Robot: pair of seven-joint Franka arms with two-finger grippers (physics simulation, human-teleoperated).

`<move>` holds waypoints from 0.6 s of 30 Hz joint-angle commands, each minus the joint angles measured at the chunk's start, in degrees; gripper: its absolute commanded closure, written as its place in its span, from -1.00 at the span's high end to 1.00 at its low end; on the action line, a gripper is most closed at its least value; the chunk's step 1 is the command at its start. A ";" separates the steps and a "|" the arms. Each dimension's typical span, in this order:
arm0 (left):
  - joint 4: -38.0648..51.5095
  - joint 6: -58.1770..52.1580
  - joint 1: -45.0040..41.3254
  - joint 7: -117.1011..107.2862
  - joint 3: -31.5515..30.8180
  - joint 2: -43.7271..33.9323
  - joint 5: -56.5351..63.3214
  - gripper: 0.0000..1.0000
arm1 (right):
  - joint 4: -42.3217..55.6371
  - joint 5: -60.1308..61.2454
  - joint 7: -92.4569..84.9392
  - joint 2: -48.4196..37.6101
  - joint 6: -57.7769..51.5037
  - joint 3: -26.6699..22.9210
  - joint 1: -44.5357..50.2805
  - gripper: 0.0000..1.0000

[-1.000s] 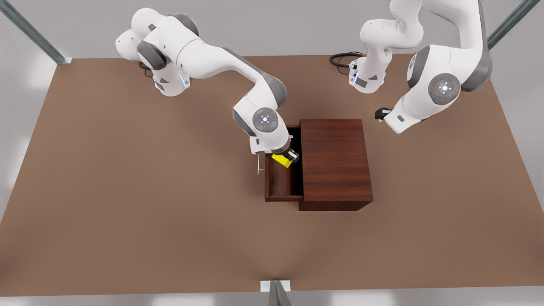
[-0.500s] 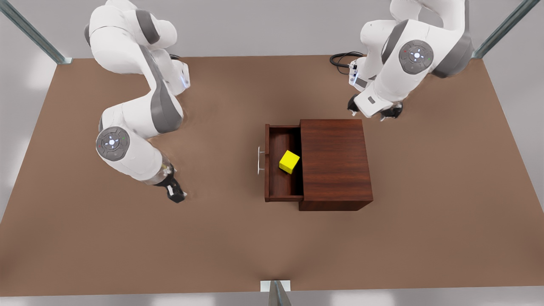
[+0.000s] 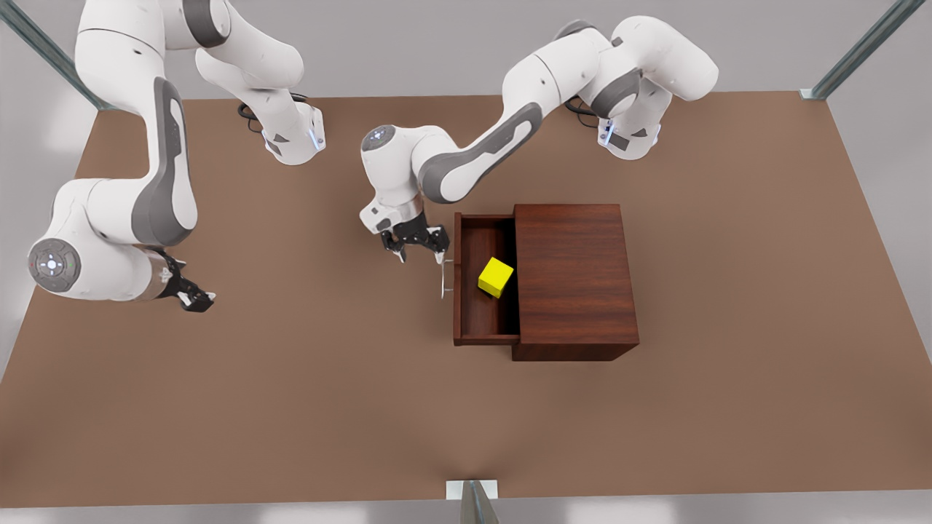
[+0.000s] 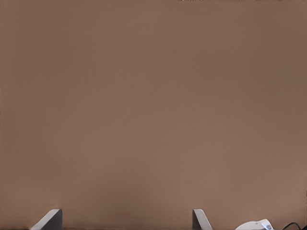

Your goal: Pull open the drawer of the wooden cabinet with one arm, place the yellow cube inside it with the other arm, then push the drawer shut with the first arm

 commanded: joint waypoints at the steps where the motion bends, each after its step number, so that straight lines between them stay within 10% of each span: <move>1: 0.84 10.47 -1.13 -43.52 0.11 1.55 1.19 1.00 | 0.14 -0.07 -24.15 0.06 0.42 0.00 0.01 1.00; 18: 2.86 3.79 1.33 -30.51 0.54 5.68 -1.10 1.00 | 0.14 -0.33 -24.15 0.68 0.25 0.00 0.01 1.00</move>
